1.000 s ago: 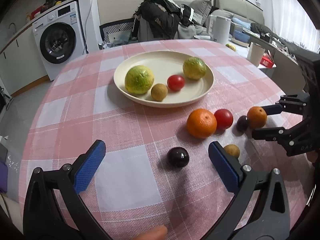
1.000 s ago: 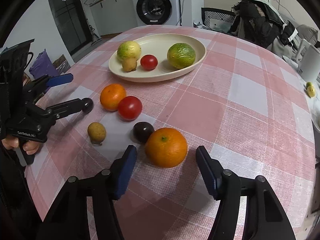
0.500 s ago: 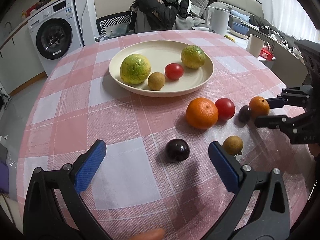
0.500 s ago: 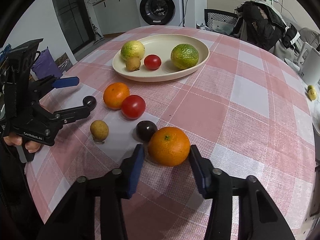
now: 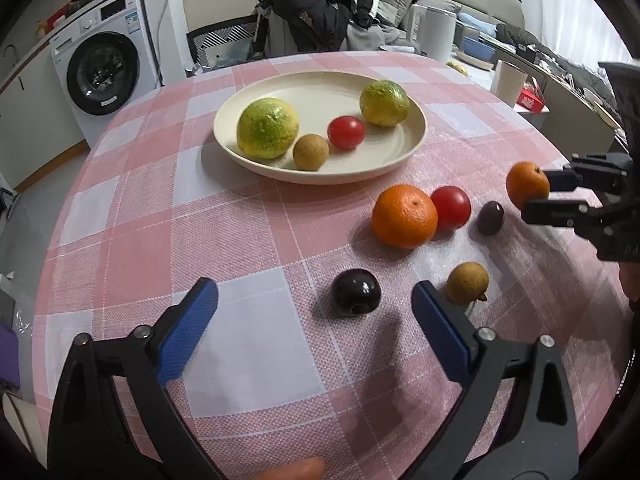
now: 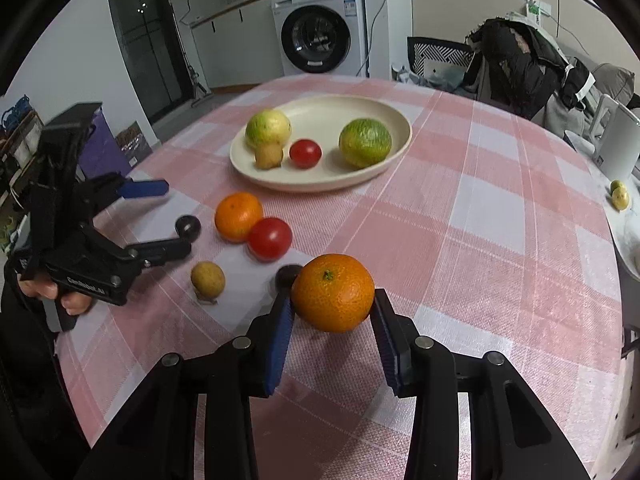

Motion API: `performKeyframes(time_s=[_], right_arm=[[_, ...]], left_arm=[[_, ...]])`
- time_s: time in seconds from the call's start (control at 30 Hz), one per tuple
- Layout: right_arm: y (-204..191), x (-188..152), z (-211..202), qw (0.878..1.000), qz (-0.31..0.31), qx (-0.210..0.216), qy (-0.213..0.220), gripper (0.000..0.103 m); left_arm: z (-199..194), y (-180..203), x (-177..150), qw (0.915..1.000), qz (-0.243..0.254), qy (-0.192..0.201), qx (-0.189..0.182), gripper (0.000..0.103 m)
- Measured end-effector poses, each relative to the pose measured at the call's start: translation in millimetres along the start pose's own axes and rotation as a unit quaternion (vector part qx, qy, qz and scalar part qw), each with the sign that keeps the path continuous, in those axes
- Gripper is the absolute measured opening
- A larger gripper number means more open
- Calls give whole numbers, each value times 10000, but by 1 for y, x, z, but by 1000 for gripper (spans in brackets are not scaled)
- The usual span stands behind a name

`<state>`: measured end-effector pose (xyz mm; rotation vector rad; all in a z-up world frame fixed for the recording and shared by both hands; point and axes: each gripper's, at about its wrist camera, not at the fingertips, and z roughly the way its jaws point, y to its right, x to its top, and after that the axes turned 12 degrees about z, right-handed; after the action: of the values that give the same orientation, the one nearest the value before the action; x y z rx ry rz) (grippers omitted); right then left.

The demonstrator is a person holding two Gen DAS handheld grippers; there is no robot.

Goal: Organize fruits
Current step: 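Grasp the dark purple plum with the left tool while the right tool grasps an orange mandarin, then carry the plum and mandarin onto the cream plate and open both tools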

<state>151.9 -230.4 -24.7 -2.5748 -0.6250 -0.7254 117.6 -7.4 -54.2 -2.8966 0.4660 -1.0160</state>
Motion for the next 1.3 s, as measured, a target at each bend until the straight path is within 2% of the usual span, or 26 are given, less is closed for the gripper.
performKeyframes(time_s=[0.07, 0.2, 0.37, 0.43, 0.9, 1.3], right_arm=[[-1, 1, 0, 10000, 5, 32, 25, 40], [-2, 0, 1, 10000, -6, 31, 20, 40], [-2, 0, 1, 10000, -4, 20, 36, 40], [-3, -1, 1, 10000, -1, 25, 40, 40], [-6, 3, -6, 9997, 4, 103, 235, 40], [-11, 8, -9, 9983, 178, 85, 553, 40]], left_arm=[[0, 1, 0, 10000, 43, -3, -11, 78], [1, 5, 0, 9997, 162, 8, -205, 60], [1, 13, -2, 9984, 335, 29, -444, 30], [0, 14, -2, 9982, 356, 55, -484, 24], [-16, 10, -1, 9976, 320, 345, -503, 23], [-36, -6, 5, 9970, -48, 703, -309, 23]])
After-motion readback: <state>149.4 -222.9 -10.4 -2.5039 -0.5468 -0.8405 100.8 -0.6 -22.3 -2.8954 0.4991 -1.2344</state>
